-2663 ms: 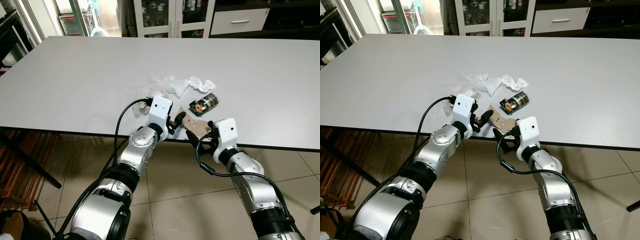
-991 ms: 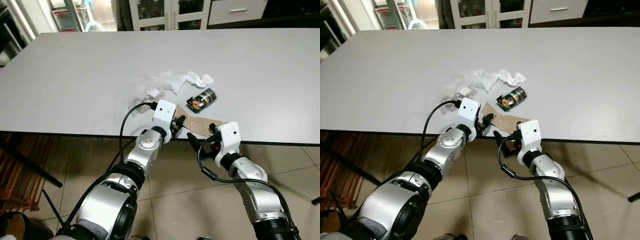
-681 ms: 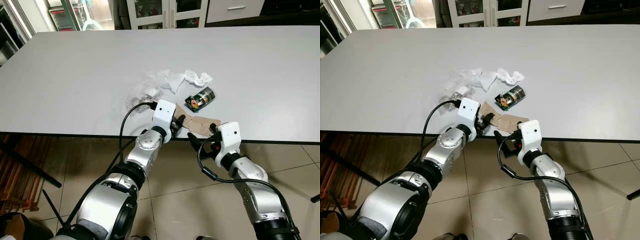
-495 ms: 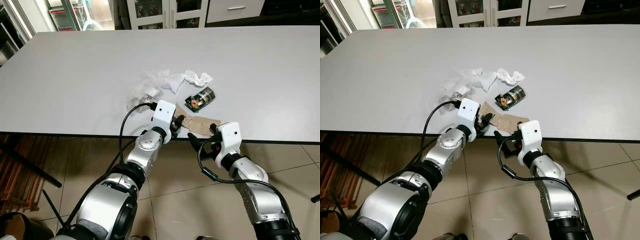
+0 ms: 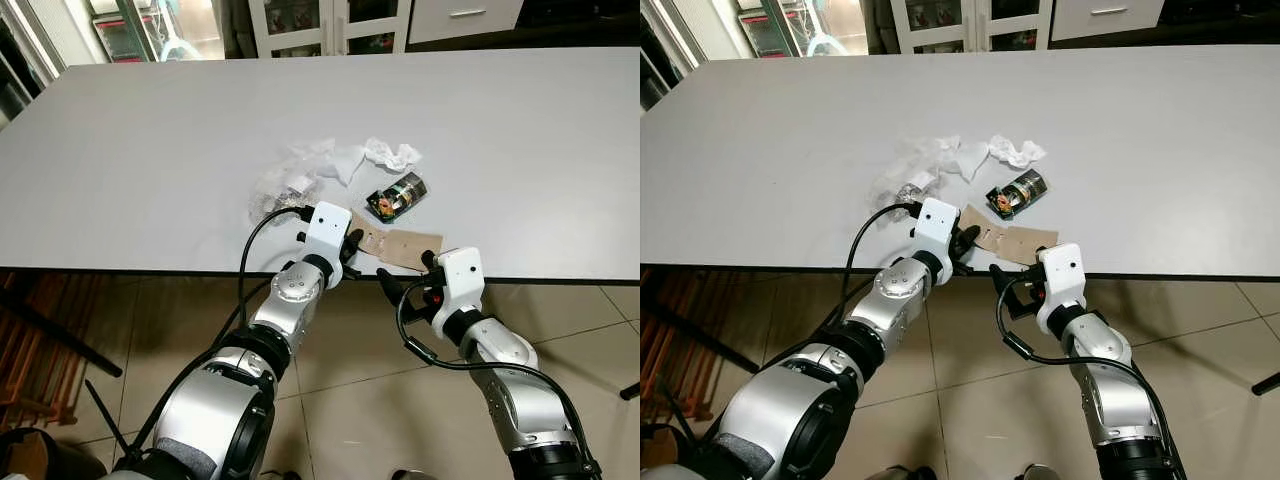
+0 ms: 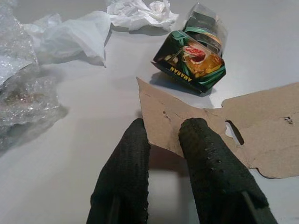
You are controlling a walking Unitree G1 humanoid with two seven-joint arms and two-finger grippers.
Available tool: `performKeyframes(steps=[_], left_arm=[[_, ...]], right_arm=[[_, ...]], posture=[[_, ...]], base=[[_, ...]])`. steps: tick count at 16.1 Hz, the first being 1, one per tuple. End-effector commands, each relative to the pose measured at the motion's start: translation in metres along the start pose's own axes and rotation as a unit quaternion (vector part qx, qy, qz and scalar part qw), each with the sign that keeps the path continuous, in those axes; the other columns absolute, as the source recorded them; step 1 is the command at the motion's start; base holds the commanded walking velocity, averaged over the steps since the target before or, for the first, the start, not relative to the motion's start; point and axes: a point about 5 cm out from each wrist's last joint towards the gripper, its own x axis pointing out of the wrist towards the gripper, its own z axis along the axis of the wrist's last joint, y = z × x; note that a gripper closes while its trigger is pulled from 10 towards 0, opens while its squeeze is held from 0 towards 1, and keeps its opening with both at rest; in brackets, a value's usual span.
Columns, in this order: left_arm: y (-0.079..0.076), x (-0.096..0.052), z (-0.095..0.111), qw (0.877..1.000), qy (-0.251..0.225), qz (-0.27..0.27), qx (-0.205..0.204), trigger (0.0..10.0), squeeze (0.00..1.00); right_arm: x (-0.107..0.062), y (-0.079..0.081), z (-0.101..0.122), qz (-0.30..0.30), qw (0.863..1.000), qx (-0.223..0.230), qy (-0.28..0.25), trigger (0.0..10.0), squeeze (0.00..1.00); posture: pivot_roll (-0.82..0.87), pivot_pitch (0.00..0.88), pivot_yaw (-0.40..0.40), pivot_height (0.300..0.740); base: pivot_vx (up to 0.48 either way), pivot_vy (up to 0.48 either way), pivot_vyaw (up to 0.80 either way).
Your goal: Picking trash to rubbish bin
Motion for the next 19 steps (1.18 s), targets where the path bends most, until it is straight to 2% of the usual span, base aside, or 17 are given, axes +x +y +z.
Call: performKeyframes(steps=[1, 10, 11, 12, 14, 19], left_arm=[[-0.002, 0.001, 0.002, 1.000, -0.004, -0.001, -0.003, 0.0, 0.00], [0.009, -0.006, -0.009, 1.000, -0.006, 0.015, -0.013, 0.0, 0.00], [0.010, -0.006, -0.007, 1.000, -0.014, 0.015, -0.016, 9.4, 0.00], [0.012, -0.006, -0.003, 0.999, -0.029, 0.019, -0.018, 10.0, 0.00], [0.018, -0.008, 0.003, 0.998, -0.059, 0.023, -0.027, 10.0, 0.00], [0.028, -0.015, 0.003, 0.996, -0.084, 0.026, -0.031, 10.0, 0.00]], right_arm=[[0.000, 0.002, 0.001, 0.001, 1.000, 0.003, -0.002, 10.0, 0.00], [0.002, 0.003, 0.001, 0.008, 1.000, 0.003, 0.000, 10.0, 0.00], [0.002, 0.003, 0.001, 0.009, 1.000, 0.002, 0.000, 10.0, 0.00], [0.003, 0.004, 0.001, 0.009, 1.000, 0.002, -0.001, 10.0, 0.00], [0.004, 0.005, 0.001, 0.011, 1.000, 0.002, -0.001, 10.0, 0.00], [0.007, 0.005, 0.002, 0.015, 1.000, 0.001, -0.002, 10.0, 0.00]], posture=[[-0.22, 0.113, 0.121, 0.740], [-0.21, 0.094, 0.114, 0.740], [-0.21, 0.090, 0.114, 0.740], [-0.21, 0.087, 0.114, 0.740], [-0.20, 0.081, 0.114, 0.740], [-0.19, 0.075, 0.108, 0.740]], base=[[0.000, 0.000, 0.00], [0.000, 0.000, 0.00], [0.000, 0.000, 0.00], [0.000, 0.000, 0.00], [0.000, 0.000, 0.00], [0.000, 0.000, 0.00]])
